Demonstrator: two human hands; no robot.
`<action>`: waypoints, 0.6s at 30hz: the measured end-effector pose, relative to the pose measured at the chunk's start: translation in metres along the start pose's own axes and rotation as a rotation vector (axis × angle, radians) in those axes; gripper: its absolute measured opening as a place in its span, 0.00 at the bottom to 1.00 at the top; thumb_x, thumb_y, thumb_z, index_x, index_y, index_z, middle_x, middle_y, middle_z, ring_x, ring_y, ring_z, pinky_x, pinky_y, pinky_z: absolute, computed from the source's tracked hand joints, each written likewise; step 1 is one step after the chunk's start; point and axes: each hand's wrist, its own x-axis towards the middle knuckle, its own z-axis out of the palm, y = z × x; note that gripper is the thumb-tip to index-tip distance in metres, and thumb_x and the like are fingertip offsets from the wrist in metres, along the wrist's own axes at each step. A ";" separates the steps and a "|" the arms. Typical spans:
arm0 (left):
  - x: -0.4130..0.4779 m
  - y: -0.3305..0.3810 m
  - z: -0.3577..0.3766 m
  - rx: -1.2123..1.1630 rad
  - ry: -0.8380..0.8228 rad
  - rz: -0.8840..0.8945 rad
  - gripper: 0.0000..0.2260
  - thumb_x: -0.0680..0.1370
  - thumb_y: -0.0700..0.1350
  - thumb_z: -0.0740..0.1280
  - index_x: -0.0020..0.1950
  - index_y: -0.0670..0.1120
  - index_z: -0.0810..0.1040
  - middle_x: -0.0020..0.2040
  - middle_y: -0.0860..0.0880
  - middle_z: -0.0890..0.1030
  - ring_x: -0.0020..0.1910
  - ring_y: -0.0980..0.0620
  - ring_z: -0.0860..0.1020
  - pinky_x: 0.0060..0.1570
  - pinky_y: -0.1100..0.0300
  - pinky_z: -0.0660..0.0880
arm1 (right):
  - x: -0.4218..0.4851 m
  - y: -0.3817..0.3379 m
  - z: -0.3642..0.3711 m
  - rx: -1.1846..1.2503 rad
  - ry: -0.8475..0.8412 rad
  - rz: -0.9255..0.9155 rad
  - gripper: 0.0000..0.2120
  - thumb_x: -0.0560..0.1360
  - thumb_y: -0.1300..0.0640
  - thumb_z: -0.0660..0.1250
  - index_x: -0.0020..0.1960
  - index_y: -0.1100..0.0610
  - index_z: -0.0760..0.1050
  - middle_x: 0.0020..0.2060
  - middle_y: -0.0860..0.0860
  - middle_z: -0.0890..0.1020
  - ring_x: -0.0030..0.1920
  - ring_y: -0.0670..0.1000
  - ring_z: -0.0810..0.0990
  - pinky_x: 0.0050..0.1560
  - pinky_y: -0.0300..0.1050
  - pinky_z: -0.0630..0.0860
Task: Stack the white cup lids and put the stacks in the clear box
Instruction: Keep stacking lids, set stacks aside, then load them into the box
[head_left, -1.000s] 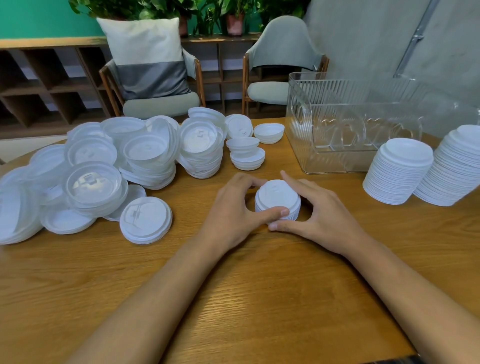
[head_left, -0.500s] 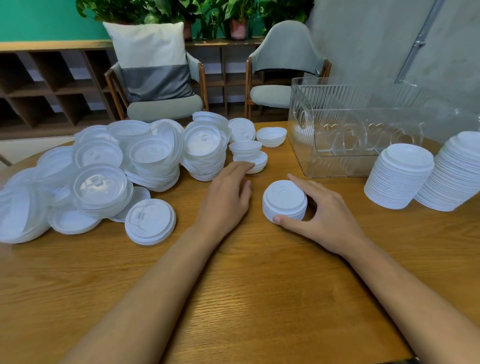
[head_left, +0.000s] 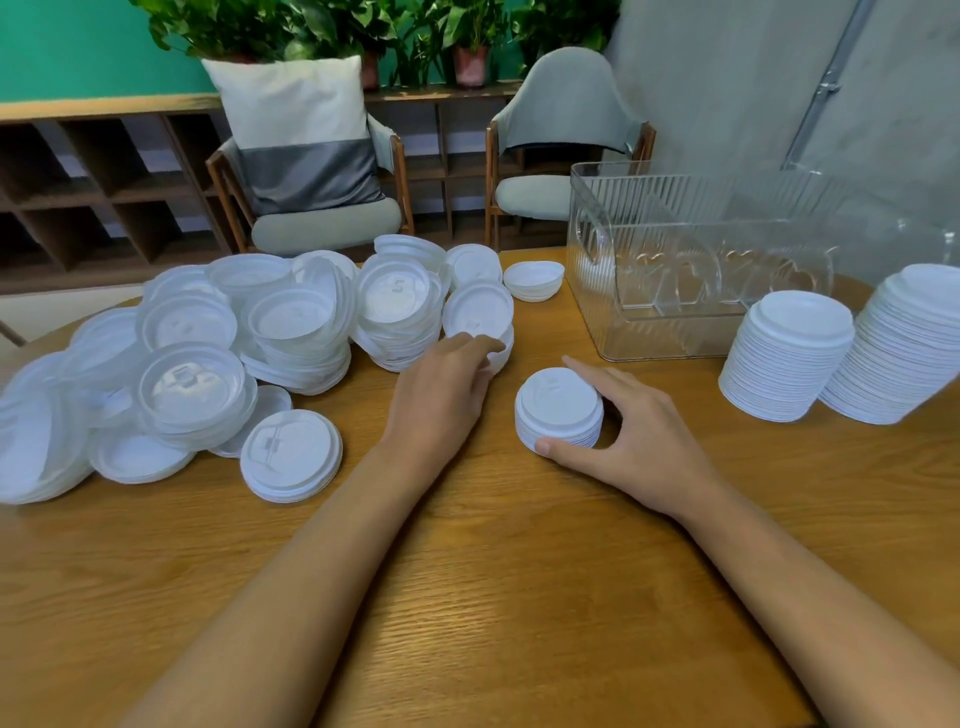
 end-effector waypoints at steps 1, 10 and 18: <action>-0.004 0.001 -0.005 -0.020 0.007 -0.010 0.13 0.80 0.40 0.73 0.65 0.48 0.83 0.52 0.50 0.84 0.51 0.52 0.82 0.47 0.52 0.81 | 0.000 -0.001 0.000 0.002 0.001 -0.002 0.46 0.67 0.34 0.79 0.80 0.44 0.66 0.70 0.39 0.73 0.71 0.39 0.66 0.70 0.41 0.62; -0.031 0.018 -0.031 -0.483 0.120 -0.325 0.13 0.79 0.47 0.75 0.64 0.53 0.84 0.56 0.60 0.84 0.56 0.62 0.80 0.51 0.72 0.75 | -0.002 -0.003 -0.001 -0.016 0.009 -0.017 0.47 0.68 0.35 0.79 0.81 0.45 0.65 0.71 0.39 0.73 0.69 0.36 0.64 0.68 0.39 0.61; -0.027 0.024 -0.033 -0.893 0.064 -0.485 0.17 0.83 0.44 0.69 0.72 0.55 0.79 0.60 0.54 0.81 0.52 0.61 0.84 0.55 0.56 0.84 | 0.000 -0.001 -0.001 0.025 -0.007 -0.025 0.48 0.67 0.33 0.78 0.81 0.37 0.60 0.75 0.38 0.70 0.75 0.41 0.66 0.75 0.50 0.66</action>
